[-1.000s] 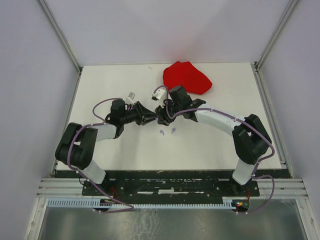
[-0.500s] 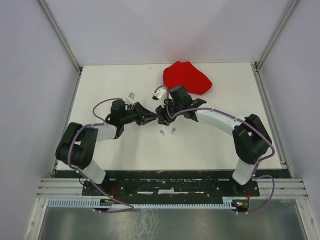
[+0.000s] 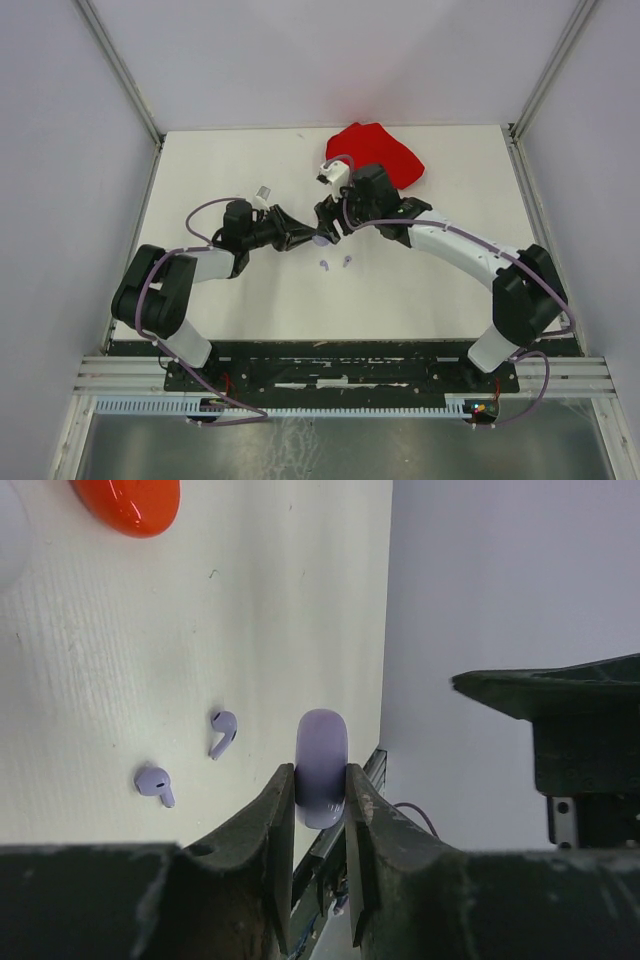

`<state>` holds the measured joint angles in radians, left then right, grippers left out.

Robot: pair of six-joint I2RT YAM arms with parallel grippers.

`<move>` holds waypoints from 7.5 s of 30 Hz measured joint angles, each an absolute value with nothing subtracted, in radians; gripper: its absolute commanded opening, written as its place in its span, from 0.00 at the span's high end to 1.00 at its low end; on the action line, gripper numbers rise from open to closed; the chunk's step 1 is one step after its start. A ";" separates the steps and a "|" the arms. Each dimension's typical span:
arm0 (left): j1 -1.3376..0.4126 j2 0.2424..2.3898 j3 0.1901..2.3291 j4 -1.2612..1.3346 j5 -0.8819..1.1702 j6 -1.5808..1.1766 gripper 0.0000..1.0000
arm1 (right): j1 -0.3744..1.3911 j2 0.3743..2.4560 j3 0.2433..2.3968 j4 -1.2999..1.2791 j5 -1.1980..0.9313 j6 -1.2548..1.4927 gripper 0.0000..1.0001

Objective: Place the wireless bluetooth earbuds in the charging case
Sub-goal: Pick up the charging case at the center of the board, then open the charging case, then pick up the earbud from the center of the board, then place the earbud in the charging case.

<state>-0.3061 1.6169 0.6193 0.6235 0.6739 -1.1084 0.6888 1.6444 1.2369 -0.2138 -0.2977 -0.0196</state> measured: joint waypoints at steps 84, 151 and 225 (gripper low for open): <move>-0.142 1.608 0.712 0.696 0.579 -1.201 0.97 | 0.681 1.797 1.245 -0.477 0.007 0.306 0.41; -0.084 1.599 0.664 0.739 0.632 -1.233 0.97 | 0.744 1.993 1.382 -0.547 0.072 0.500 0.46; -0.290 1.765 0.691 1.029 0.685 -1.551 0.97 | 0.715 1.489 0.879 0.496 -0.036 0.089 0.99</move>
<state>-0.2905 1.7645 0.6914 1.0286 0.6846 -1.5509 0.7147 1.4887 0.8791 0.4961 -0.0364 0.0887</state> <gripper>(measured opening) 0.290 0.241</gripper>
